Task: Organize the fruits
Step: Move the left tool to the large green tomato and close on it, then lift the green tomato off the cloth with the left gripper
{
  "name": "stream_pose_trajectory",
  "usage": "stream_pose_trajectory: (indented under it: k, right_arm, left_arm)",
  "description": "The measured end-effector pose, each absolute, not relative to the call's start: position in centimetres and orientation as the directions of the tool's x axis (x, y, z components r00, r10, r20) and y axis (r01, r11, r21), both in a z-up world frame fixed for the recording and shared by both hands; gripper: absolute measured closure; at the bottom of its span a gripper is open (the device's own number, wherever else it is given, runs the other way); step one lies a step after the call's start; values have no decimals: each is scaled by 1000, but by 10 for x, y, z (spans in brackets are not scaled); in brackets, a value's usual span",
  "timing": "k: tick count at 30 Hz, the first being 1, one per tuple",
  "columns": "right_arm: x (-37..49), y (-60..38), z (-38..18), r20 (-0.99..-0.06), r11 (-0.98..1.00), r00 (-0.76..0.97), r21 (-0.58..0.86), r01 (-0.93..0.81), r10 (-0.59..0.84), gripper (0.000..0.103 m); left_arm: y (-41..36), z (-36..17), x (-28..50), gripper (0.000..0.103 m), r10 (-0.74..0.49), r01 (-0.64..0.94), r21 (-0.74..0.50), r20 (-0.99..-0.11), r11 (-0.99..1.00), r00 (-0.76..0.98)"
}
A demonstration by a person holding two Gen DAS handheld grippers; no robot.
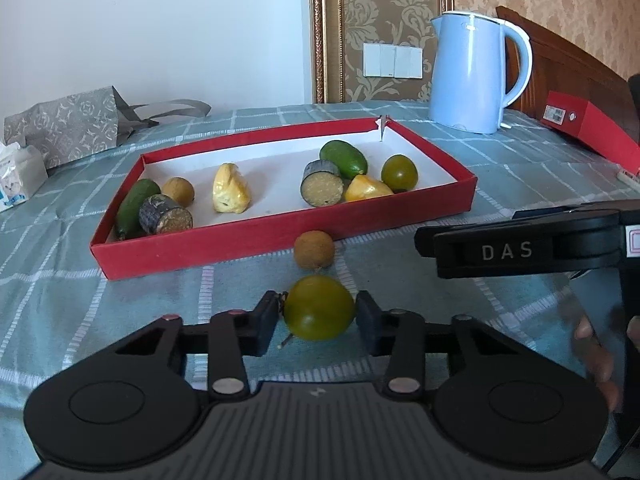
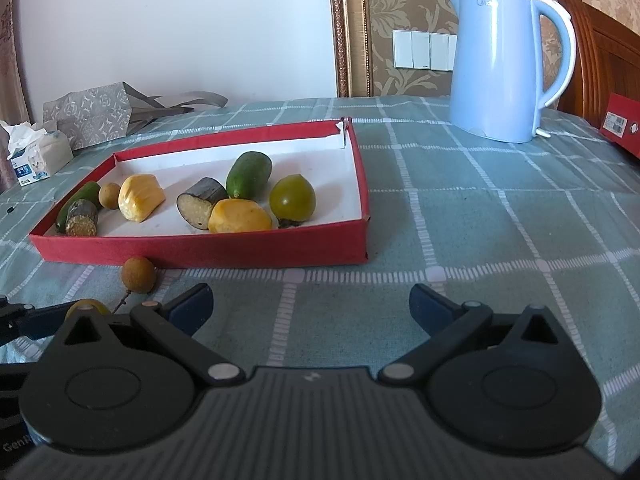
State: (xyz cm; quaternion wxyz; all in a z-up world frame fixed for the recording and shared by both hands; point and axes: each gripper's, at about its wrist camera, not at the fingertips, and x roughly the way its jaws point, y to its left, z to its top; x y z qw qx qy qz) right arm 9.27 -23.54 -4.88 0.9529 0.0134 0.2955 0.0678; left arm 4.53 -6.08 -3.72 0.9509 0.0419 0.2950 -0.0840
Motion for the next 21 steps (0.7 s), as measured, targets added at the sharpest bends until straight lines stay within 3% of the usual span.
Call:
stream_pose_trajectory:
  k: [21]
  right_arm:
    - [95, -238, -50, -571, 988, 806, 93, -125, 155, 0]
  left_arm:
    - [-31, -35, 42, 66, -164, 176, -33, -565, 984, 809]
